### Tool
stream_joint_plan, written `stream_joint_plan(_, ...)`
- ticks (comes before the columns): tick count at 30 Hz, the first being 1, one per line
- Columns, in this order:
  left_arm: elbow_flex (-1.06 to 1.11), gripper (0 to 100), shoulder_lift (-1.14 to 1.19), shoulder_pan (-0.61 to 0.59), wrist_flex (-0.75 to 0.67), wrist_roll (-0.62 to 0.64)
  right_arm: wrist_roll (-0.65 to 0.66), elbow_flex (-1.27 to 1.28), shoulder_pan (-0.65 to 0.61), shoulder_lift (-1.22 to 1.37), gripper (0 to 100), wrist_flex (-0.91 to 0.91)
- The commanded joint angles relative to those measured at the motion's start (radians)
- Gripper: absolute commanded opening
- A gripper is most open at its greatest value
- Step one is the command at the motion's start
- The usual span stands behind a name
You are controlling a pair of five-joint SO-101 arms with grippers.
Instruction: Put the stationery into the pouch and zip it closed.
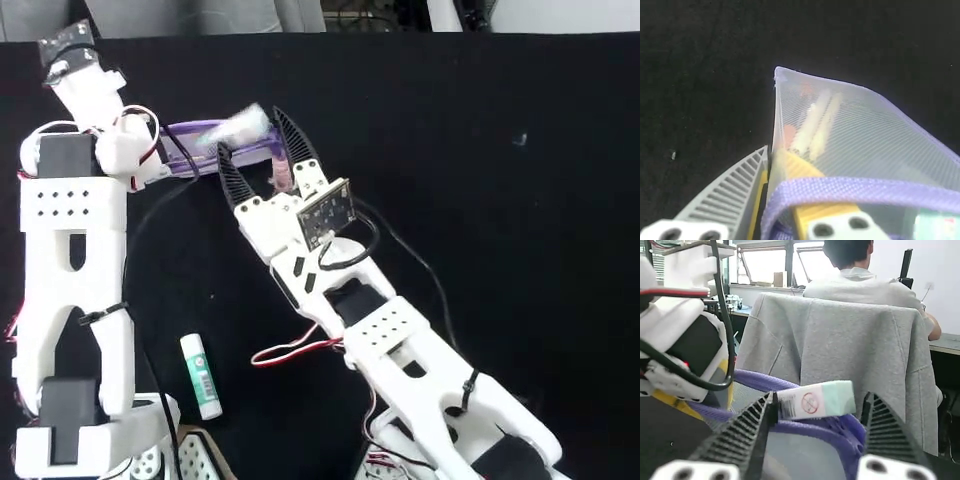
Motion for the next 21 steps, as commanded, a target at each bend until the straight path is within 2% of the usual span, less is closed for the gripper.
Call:
stream_joint_plan(1,-0.030,3,0.000,-0.016,-0.018,-0.006,0.011,-0.010,-0.012,-0.005,25.0,-0.011)
stream_joint_plan(10,-0.027,3,0.002,-0.008,-0.017,-0.011,0.012,-0.042,-0.015,-0.004,25.0,-0.006)
stream_joint_plan(13,-0.024,3,0.002,0.021,-0.017,-0.012,0.020,-0.044,-0.055,-0.005,25.0,-0.005)
stream_joint_plan(17,-0.024,3,0.002,0.010,-0.017,-0.014,0.087,-0.093,-0.072,-0.007,25.0,0.100)
stream_joint_plan(21,-0.028,3,0.002,0.004,-0.017,-0.014,0.089,-0.171,-0.077,-0.028,25.0,0.245)
